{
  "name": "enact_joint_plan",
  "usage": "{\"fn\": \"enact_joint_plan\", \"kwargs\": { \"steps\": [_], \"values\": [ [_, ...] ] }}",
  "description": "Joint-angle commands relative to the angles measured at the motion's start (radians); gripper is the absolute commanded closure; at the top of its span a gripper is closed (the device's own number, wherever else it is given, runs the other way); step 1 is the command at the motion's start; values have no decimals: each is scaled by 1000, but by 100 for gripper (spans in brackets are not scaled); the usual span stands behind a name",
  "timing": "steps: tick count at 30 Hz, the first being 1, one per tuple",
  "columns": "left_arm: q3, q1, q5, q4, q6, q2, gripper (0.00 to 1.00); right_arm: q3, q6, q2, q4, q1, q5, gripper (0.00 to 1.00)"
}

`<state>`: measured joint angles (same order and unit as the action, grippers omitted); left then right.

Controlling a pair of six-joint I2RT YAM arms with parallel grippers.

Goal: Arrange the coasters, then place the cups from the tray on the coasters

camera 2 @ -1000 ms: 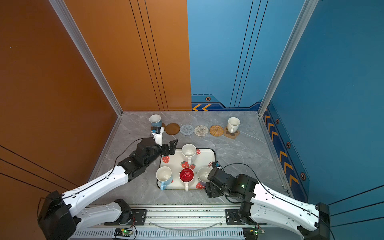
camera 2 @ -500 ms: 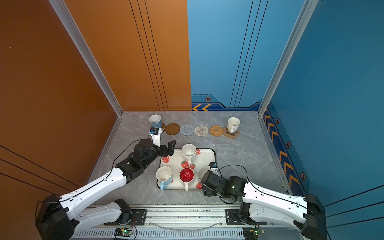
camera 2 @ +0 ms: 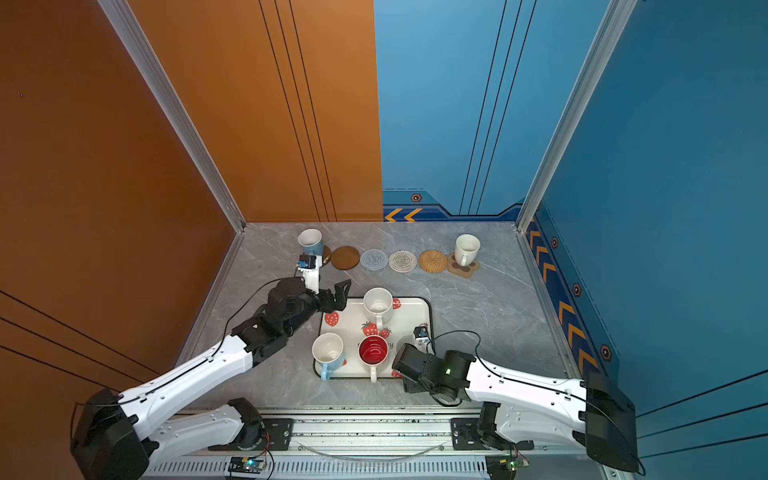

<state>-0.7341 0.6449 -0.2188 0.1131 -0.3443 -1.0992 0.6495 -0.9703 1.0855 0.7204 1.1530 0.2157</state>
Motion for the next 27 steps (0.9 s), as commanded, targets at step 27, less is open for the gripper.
{"fn": "enact_joint_plan", "kwargs": {
  "steps": [27],
  "values": [
    [15,-25,32,14,-1,0,1,88,25,159,-15,11,36,60]
  ]
}}
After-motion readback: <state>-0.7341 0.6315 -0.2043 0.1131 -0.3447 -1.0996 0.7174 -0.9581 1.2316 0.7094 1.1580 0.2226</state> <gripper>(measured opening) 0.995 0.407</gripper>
